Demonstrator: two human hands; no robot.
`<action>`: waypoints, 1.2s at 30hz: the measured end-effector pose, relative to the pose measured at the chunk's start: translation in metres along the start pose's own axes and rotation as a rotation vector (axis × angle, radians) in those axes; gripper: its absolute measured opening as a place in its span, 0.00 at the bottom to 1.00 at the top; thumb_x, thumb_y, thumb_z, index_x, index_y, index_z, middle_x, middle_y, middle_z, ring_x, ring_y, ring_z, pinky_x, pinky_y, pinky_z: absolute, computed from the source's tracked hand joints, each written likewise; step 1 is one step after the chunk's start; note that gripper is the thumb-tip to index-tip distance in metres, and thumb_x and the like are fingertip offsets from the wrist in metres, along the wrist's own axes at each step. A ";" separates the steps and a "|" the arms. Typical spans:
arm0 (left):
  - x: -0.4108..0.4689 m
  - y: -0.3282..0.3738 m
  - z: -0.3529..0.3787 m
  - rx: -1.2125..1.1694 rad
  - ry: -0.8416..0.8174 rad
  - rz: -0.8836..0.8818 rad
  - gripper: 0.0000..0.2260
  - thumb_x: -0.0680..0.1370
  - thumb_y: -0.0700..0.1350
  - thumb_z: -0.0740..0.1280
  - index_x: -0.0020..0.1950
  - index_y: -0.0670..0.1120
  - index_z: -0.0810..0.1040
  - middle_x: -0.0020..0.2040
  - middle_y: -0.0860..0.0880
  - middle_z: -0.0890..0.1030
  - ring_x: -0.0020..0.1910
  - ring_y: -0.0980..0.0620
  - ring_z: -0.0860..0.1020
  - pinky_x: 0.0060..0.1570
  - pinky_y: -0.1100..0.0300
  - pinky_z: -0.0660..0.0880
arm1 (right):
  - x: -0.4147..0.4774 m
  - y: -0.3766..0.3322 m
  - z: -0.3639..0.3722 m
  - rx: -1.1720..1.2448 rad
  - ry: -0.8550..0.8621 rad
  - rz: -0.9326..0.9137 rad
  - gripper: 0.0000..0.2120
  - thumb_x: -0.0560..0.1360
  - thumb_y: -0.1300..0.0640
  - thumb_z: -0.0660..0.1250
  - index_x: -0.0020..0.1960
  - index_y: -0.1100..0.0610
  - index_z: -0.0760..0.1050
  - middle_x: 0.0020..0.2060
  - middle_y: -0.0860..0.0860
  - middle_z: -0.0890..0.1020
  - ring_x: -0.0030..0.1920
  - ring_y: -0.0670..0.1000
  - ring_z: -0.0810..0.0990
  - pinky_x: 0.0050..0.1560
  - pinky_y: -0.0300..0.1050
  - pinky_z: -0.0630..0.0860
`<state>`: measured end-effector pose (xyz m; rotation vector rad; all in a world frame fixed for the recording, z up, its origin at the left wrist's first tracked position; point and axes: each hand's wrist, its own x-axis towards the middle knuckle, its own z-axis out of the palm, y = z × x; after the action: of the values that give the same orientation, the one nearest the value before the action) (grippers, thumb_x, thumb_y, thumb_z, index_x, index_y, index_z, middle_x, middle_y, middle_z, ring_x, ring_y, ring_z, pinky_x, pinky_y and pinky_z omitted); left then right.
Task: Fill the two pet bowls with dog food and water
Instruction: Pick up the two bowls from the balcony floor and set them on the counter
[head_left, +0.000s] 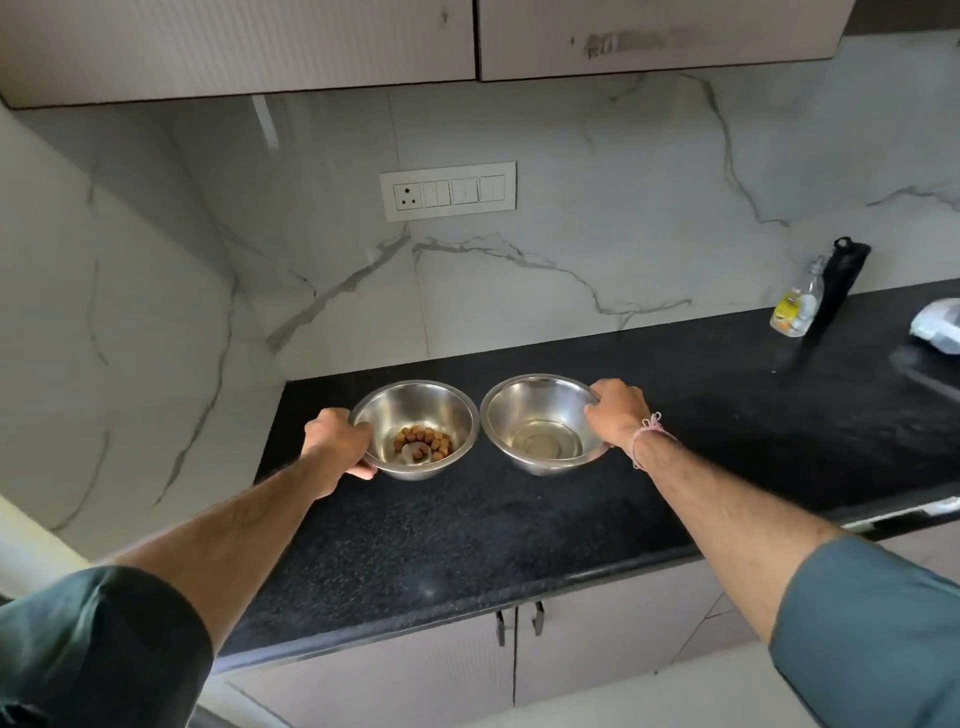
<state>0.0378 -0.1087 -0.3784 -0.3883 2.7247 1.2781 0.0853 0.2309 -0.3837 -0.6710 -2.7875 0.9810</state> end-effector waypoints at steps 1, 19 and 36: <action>-0.001 0.005 0.007 -0.004 0.015 -0.019 0.08 0.84 0.41 0.62 0.58 0.41 0.79 0.41 0.42 0.84 0.28 0.48 0.84 0.26 0.60 0.80 | 0.009 0.004 -0.002 -0.006 -0.019 -0.017 0.08 0.76 0.65 0.64 0.45 0.55 0.79 0.44 0.55 0.81 0.45 0.59 0.82 0.41 0.46 0.77; -0.014 0.013 0.108 -0.216 0.182 -0.443 0.12 0.83 0.37 0.61 0.65 0.36 0.75 0.42 0.42 0.79 0.31 0.41 0.84 0.24 0.53 0.81 | 0.091 0.067 0.021 0.091 -0.248 0.031 0.13 0.78 0.65 0.58 0.60 0.63 0.75 0.48 0.61 0.83 0.25 0.54 0.82 0.17 0.38 0.70; -0.003 -0.022 0.161 -0.277 0.154 -0.571 0.15 0.82 0.35 0.62 0.68 0.37 0.73 0.54 0.37 0.82 0.31 0.42 0.83 0.17 0.58 0.77 | 0.083 0.095 0.066 0.228 -0.308 0.242 0.15 0.81 0.67 0.58 0.67 0.63 0.66 0.64 0.63 0.77 0.37 0.63 0.86 0.17 0.42 0.75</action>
<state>0.0451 0.0021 -0.4974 -1.2287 2.2698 1.4792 0.0300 0.2961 -0.4972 -0.9070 -2.8222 1.5415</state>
